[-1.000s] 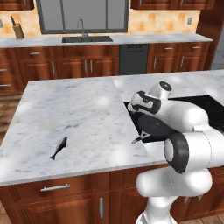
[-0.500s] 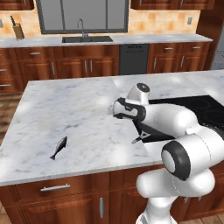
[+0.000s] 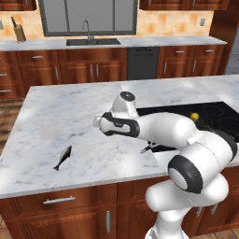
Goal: Place both pans onto different burners. Then place the lemon and the fish on different pans.
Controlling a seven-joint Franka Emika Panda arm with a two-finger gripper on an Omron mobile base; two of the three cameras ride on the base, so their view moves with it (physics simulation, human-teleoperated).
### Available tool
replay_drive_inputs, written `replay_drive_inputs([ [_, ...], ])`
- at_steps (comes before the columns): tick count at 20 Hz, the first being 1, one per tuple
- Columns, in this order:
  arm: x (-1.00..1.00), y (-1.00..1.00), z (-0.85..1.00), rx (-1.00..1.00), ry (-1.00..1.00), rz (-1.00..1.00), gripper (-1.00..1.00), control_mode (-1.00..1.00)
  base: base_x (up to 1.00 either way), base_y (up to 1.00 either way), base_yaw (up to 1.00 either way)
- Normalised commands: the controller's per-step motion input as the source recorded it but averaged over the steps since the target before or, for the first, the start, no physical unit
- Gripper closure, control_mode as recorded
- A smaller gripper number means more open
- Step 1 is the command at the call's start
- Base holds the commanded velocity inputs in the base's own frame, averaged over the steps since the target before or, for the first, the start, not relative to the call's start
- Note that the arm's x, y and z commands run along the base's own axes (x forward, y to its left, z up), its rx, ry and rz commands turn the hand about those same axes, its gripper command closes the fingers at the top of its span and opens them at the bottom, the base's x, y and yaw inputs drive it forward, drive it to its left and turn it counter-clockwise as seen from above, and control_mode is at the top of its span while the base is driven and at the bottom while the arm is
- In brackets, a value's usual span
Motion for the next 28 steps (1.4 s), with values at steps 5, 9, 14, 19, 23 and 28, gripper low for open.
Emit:
replay_drive_inputs([
  [5,-0.17,0.62,0.0,0.0,0.03,0.0,-1.0,-1.0,0.0,0.0,0.0],
  [9,-0.2,0.46,-0.04,0.0,0.04,0.0,-1.0,-1.0,0.0,0.0,0.0],
  [14,-0.11,0.36,-0.19,0.0,0.06,-0.01,-1.0,-1.0,0.0,0.0,0.0],
  [19,0.0,0.35,-0.25,0.0,0.04,-0.03,-1.0,-1.0,0.0,0.0,0.0],
  [23,0.0,0.42,-0.22,0.0,0.03,-0.03,-1.0,-1.0,0.0,0.0,0.0],
  [28,0.03,0.45,-0.14,0.0,0.03,-0.04,-1.0,-1.0,0.0,0.0,0.0],
])
